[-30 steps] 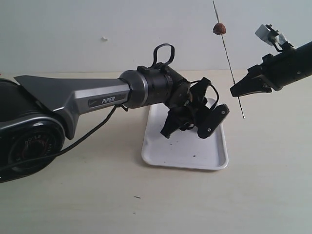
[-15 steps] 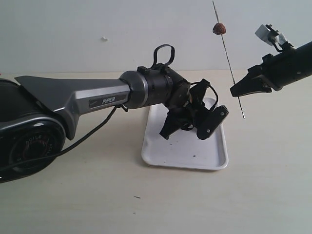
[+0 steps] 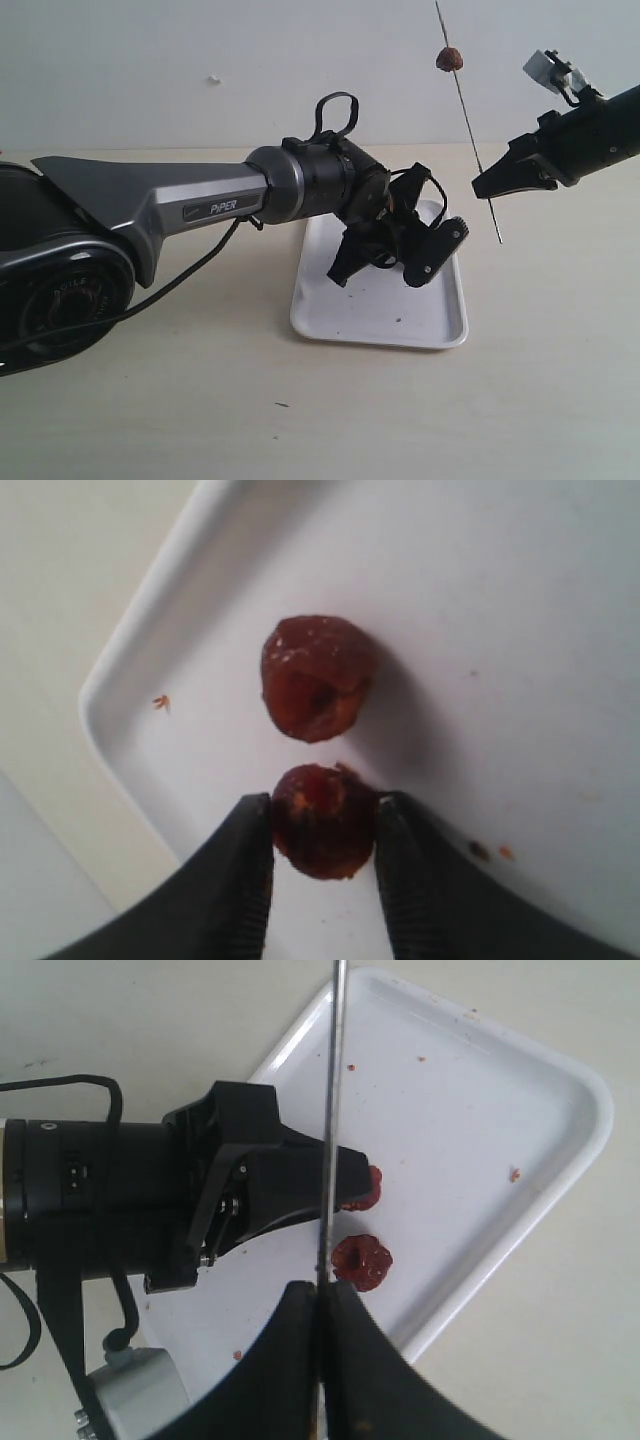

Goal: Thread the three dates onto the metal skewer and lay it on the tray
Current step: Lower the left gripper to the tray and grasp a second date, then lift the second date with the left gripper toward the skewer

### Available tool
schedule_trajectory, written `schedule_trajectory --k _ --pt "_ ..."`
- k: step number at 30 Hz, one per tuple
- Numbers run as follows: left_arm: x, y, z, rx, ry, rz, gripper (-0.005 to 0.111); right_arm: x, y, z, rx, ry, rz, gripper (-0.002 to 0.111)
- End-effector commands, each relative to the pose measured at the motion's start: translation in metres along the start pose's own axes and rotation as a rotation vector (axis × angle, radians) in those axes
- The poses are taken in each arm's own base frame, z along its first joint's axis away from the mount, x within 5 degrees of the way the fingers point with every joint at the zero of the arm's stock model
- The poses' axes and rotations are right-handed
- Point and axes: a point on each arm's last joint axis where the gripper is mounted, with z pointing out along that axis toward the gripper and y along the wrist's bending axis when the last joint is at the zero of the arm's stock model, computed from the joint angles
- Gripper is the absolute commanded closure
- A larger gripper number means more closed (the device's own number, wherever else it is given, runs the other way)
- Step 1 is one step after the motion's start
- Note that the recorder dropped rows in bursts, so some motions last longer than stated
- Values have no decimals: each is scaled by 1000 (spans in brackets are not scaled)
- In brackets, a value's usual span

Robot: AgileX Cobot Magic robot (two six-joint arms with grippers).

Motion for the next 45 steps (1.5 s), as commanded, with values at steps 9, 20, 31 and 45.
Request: schedule_trajectory --k 9,20,31,45 --pt "0 0 1 -4 -2 -96 78 -4 3 -5 -8 -30 -21 108" --pt "13 13 -18 -44 3 -493 78 -3 3 -5 -2 -18 -45 108" --pt "40 43 -72 -133 -69 -954 78 4 -5 3 1 25 -25 108" --pt "103 57 -90 -110 -547 -2041 78 20 -14 18 -72 117 21 108"
